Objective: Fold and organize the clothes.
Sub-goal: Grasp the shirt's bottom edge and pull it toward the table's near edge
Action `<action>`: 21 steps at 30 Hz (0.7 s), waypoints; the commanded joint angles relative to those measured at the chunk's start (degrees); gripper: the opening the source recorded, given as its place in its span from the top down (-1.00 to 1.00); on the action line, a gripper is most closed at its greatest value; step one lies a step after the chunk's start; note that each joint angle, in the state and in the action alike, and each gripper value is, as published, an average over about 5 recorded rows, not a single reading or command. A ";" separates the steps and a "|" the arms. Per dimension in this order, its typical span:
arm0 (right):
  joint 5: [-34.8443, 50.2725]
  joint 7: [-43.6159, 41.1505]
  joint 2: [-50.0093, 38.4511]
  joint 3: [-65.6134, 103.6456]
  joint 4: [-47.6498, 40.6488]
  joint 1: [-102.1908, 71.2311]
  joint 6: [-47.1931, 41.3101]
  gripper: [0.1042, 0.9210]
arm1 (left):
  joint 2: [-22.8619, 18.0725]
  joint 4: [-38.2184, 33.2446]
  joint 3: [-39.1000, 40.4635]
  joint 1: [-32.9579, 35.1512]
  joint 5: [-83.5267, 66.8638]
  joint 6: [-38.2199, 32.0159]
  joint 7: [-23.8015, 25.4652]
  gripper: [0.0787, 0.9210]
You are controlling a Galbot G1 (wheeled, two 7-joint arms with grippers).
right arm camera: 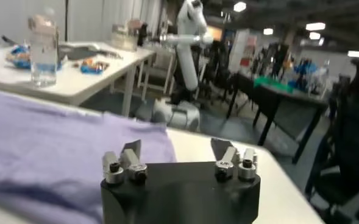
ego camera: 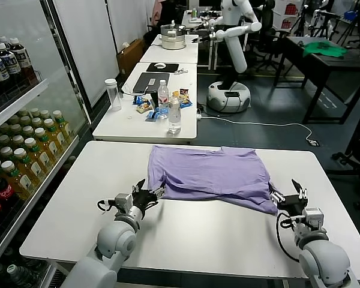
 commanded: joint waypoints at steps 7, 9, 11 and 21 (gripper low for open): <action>8.14 3.24 3.22 -1.77 -5.04 -1.54 -7.74 -0.76 | -1.40 6.36 2.22 -1.05 7.73 0.05 -1.45 -0.75; 8.58 3.35 3.31 -2.11 -5.47 -0.99 -7.72 -0.75 | -1.45 6.45 2.41 -1.04 8.01 -0.23 -1.40 -0.70; 8.80 3.40 3.37 -2.41 -5.76 -0.52 -7.69 -0.69 | -1.49 6.69 2.62 -1.14 8.25 -0.55 -1.33 -0.60; 8.08 2.94 2.91 -2.84 -6.22 0.84 -6.56 -0.03 | -1.58 8.43 3.18 -1.80 8.66 -0.95 -0.73 0.06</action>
